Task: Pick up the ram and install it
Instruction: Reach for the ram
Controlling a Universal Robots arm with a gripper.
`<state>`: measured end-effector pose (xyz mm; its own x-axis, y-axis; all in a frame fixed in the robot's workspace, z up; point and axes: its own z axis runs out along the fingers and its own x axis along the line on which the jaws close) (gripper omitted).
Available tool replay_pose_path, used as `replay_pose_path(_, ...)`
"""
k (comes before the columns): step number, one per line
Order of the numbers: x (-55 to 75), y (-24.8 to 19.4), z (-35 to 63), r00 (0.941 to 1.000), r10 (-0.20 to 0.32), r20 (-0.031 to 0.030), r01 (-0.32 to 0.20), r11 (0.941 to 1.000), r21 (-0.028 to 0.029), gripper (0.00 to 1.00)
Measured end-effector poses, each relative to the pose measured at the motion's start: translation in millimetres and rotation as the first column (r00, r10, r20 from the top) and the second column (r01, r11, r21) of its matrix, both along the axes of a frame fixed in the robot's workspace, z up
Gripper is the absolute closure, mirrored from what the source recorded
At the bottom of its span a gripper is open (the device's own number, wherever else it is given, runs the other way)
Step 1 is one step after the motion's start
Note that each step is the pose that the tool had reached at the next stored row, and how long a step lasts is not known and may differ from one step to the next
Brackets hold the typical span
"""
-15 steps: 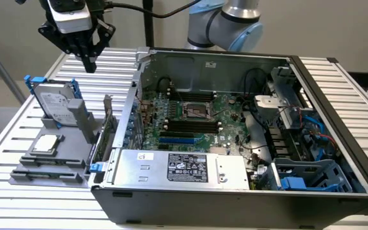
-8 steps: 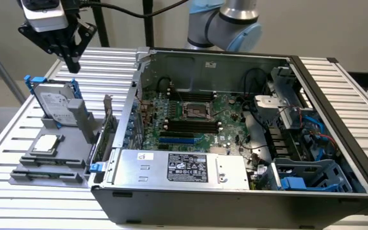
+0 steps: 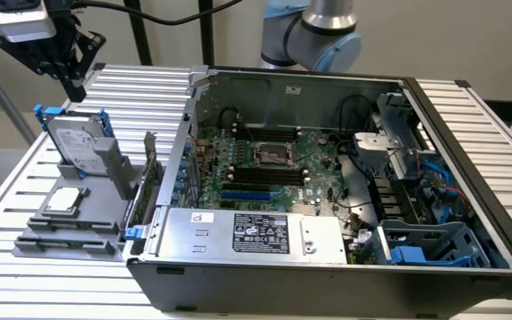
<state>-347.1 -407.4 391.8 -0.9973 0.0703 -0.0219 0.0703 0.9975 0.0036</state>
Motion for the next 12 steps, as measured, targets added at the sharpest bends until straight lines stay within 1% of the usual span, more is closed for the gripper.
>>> replay_pose_path(2, -4.9, -0.2, -0.2, 1.0000, 0.000, -0.0013, 0.000, 1.0000, -0.0023, 0.89)
replay_pose_path(4, -9.6, -2.0, -0.8, 1.0000, 0.000, -0.0023, 0.000, 1.0000, -0.0034, 0.89)
replay_pose_path(7, -16.0, -7.4, -1.9, 1.0000, 0.000, -0.0039, 0.000, 1.0000, -0.0037, 0.89)
replay_pose_path(12, -19.7, -19.1, -2.8, 1.0000, 0.000, -0.0077, 0.000, 1.0000, -0.0055, 0.89)
